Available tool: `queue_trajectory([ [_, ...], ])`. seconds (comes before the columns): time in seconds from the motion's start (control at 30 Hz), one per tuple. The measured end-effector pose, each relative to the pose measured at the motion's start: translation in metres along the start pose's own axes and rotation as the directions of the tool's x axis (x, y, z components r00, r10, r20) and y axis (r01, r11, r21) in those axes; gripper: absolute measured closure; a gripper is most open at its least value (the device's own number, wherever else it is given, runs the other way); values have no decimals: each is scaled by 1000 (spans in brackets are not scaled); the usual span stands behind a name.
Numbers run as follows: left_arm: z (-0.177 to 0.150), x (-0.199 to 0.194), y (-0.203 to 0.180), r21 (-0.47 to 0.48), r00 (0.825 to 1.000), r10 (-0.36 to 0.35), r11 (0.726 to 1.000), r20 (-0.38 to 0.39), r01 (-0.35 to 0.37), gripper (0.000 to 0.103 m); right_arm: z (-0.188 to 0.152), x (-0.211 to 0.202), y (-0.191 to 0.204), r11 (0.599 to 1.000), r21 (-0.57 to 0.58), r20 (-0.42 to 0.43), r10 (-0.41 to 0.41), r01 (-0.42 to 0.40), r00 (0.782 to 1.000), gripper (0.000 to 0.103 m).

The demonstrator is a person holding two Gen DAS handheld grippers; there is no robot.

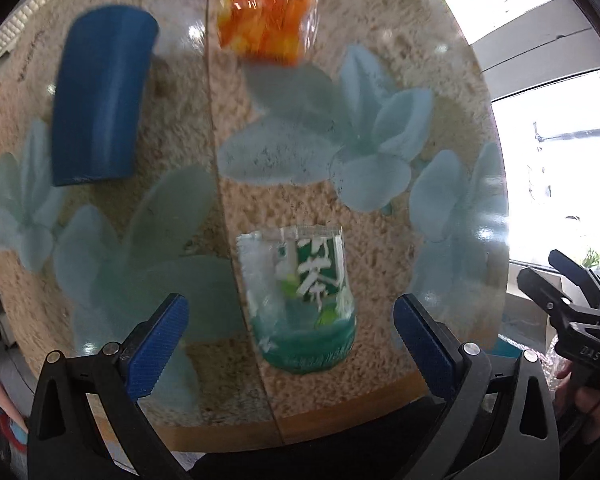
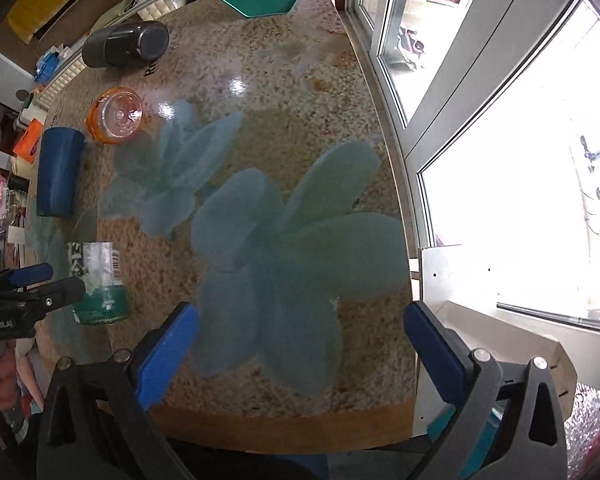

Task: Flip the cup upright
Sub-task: 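Move the left tool to the bottle and close around its body, then lift the bottle with the left tool, stand it on its base, release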

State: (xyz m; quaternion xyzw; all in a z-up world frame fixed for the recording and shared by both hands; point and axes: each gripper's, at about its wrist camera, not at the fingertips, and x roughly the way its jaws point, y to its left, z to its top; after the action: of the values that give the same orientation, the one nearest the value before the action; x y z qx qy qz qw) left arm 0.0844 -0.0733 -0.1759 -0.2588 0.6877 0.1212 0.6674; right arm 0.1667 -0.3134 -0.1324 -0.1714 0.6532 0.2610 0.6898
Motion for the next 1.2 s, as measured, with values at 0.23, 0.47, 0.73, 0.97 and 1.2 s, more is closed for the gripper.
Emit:
queue_trajectory([
  [0.23, 6, 26, 5, -78, 999, 24, 997, -33, -27, 0, 12, 11, -25, 1000, -3, -22, 30, -30, 999, 0],
  [0.47, 7, 56, 12, -134, 998, 11, 991, -69, -21, 24, 19, 15, -37, 998, -5, -26, 69, -69, 997, 0],
  [0.73, 3, 53, 2, -112, 999, 11, 994, -44, -16, 38, 21, 14, -45, 998, 9, -25, 67, -67, 997, 0],
  [0.97, -3, 6, 2, -111, 994, 23, 994, 103, -11, 39, 20, 12, -39, 997, -8, -19, 75, -75, 997, 0],
  [1.2, -5, -45, 3, -81, 912, 18, 997, 409, 17, 39, 12, 8, -30, 998, -29, -6, 60, -60, 998, 0],
])
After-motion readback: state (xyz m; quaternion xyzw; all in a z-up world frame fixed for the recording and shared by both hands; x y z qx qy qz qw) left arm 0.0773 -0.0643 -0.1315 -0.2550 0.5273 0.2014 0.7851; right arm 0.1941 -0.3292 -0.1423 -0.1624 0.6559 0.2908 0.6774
